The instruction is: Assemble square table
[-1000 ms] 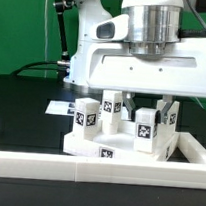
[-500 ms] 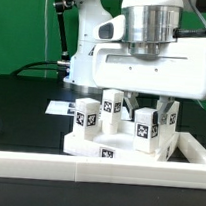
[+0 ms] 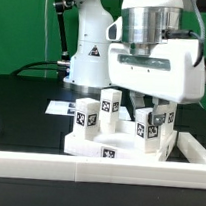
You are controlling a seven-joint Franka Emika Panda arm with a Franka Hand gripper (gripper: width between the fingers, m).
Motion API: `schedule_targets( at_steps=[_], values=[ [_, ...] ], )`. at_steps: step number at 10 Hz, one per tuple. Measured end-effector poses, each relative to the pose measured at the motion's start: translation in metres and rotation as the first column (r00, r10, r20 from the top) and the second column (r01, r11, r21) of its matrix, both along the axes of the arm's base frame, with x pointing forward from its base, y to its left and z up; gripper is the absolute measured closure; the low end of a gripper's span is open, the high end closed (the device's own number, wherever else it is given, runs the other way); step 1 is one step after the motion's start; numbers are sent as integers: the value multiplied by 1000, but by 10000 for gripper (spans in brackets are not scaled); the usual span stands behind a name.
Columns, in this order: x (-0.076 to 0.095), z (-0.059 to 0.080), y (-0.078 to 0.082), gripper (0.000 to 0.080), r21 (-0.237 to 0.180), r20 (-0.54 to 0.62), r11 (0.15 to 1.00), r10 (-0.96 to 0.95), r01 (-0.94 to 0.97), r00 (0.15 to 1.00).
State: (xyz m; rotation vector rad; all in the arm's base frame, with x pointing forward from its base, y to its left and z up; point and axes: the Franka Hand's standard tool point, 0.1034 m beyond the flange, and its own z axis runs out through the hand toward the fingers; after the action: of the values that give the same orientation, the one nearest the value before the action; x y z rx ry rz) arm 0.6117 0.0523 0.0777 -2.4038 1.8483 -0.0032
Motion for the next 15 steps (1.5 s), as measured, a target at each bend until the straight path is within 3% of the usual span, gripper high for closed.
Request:
schedule_targets(
  at_steps=[3,5,8,11,14,15],
  values=[
    [1,-1,0,509,27,-21,969,-243,244,970],
    [1,-1,4,509,34,-45,906,-421,422,906],
    [0,-1,4,509,35,-71,831,-553,556,830],
    [0,-2,5,509,34,-86,787,-611,616,787],
    [0,-2,6,509,35,-78,828,-556,559,828],
    [0,-2,6,297,36,-73,850,-523,526,849]
  ],
)
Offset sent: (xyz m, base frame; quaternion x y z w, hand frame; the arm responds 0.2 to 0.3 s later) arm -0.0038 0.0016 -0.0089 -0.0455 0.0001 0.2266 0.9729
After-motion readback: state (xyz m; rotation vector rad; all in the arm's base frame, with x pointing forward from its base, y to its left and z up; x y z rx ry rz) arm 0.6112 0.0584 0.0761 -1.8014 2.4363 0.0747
